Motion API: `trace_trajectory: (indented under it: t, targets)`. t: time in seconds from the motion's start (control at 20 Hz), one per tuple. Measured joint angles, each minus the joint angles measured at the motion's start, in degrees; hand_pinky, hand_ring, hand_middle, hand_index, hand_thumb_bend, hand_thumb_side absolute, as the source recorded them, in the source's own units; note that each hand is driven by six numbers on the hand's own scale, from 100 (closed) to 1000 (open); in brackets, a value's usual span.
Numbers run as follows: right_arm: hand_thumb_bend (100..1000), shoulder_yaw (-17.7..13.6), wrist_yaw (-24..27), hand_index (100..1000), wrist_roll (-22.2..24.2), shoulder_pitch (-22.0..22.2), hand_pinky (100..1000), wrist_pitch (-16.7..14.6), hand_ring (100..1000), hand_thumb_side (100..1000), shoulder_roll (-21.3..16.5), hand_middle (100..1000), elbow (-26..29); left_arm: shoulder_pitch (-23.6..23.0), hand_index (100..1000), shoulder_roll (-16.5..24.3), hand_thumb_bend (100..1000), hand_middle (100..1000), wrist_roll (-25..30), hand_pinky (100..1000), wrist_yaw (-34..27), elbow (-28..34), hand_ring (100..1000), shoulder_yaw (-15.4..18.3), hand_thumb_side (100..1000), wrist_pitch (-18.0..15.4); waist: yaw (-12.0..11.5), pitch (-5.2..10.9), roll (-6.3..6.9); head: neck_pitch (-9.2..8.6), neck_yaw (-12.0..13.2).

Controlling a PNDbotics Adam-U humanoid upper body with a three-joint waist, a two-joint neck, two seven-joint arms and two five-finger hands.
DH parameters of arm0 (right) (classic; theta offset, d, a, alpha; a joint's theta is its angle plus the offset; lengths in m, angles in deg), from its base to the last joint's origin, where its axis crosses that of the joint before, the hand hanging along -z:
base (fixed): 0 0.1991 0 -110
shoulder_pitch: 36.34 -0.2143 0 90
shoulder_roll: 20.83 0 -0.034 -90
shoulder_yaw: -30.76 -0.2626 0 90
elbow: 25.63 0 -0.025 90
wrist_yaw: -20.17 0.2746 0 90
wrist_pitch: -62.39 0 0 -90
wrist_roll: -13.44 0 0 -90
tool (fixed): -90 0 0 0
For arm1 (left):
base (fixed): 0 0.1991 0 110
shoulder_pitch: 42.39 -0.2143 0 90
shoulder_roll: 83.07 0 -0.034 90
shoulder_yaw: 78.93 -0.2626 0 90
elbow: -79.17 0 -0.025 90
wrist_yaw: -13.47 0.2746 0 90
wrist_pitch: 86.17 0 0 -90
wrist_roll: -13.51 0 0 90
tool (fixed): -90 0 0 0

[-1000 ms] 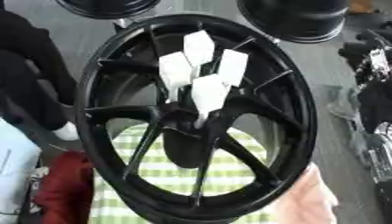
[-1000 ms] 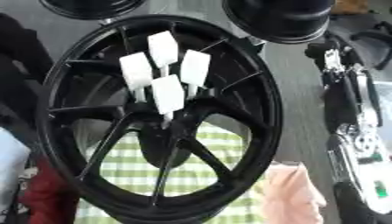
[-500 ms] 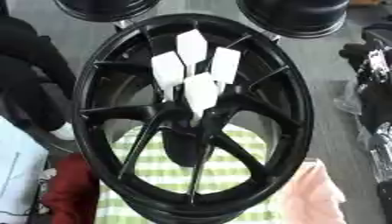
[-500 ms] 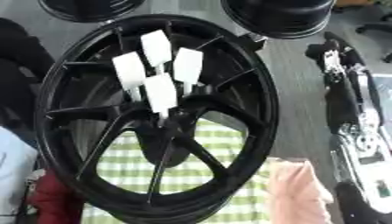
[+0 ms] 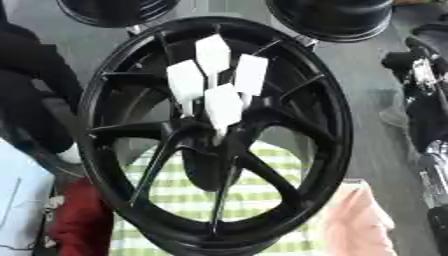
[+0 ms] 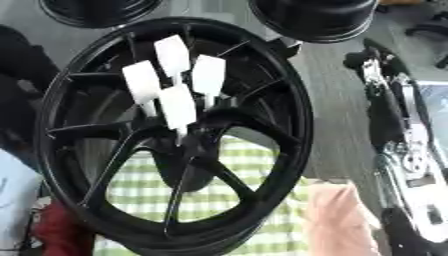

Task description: Pull the pin out of the wheel hub.

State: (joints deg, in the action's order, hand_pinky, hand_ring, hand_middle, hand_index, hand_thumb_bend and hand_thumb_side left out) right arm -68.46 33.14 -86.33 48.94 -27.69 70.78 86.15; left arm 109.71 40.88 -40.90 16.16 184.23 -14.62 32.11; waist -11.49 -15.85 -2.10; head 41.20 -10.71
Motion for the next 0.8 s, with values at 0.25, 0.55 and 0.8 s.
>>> trace_trajectory:
  t: [0.25,0.55,0.8]
  targets:
    - [100,0.09,-0.17,867,0.02,0.27,1000,0.02,804,596,0.00,677,0.00,6.32,880,-5.67,208,810,4.74,712,4.79,-4.13,753,-4.35,805,1.83,-0.23,0.19,-0.34,0.01,-0.20]
    - [100,0.12,-0.57,867,0.20,0.74,1000,0.04,804,595,0.09,677,0.00,11.67,877,-11.57,229,804,5.91,712,9.06,-8.16,750,-8.01,791,0.92,-0.38,0.21,-0.97,0.01,-0.59]
    - [100,0.44,-1.12,867,0.35,0.76,1000,0.14,804,596,0.45,677,0.00,14.59,876,-13.91,303,805,5.84,732,11.08,-6.97,761,-10.47,776,0.99,-0.53,0.21,-0.95,-0.21,-0.48]
